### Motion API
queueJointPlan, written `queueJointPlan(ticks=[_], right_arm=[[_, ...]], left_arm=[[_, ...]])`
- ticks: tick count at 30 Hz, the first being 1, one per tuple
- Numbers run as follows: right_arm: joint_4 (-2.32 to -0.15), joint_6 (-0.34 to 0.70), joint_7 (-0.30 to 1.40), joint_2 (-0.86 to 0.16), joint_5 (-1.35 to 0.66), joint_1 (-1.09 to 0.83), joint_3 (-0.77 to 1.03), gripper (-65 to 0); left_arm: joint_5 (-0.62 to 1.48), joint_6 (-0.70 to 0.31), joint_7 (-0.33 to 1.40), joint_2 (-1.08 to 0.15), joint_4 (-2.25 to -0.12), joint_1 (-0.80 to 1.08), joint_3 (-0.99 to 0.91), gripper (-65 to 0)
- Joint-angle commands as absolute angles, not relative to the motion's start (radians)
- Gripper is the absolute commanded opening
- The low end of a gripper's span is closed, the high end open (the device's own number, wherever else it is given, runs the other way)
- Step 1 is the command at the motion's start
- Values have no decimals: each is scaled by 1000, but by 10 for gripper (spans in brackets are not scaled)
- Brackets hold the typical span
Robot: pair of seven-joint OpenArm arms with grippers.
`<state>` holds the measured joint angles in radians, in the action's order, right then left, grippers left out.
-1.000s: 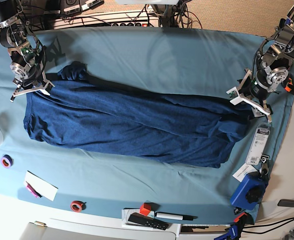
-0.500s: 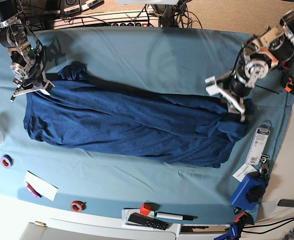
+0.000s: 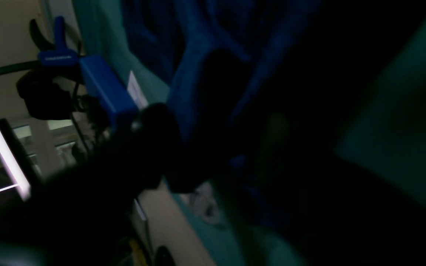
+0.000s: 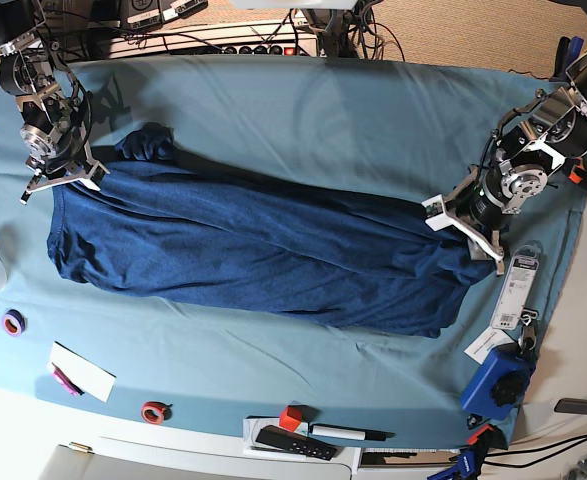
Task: Layout the t-shirt on the table in an organized manner, then fold the t-shirt properly
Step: 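Lift the t-shirt edge with both grippers and pull it away from the body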
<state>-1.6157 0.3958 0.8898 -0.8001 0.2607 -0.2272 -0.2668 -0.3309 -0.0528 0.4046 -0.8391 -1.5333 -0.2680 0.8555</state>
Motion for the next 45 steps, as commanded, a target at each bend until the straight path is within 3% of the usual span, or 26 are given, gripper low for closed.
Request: queueJointPlan(ticks=[1, 2, 3, 11, 18, 26, 45], right_arm=[[-1623, 386, 894, -823, 262, -218, -260, -650], [-1623, 366, 894, -823, 262, -218, -260, -650], [-1623, 341, 894, -823, 263, -218, -260, -650], [-1623, 284, 901, -831, 332, -216, -260, -650], [-1623, 288, 908, -832, 331, -216, -260, -650], [-1663, 291, 913, -881, 316, -216, -260, -650], [-1818, 286, 940, -981, 316, -372, -228, -650]], left_arm=[[-335, -53, 422, -859, -1537, -280, 847, -533], [-335, -53, 422, -859, -1537, -280, 847, -640], [-335, -52, 422, -859, -1537, -280, 847, -650], [-336, 32, 510, -893, -1607, -280, 847, -650], [-263, 37, 559, -1009, -1720, -279, 847, -650], [-262, 37, 620, -1020, -1802, -205, 847, -650], [-562, 188, 745, -1058, -1869, 39, 846, -650]])
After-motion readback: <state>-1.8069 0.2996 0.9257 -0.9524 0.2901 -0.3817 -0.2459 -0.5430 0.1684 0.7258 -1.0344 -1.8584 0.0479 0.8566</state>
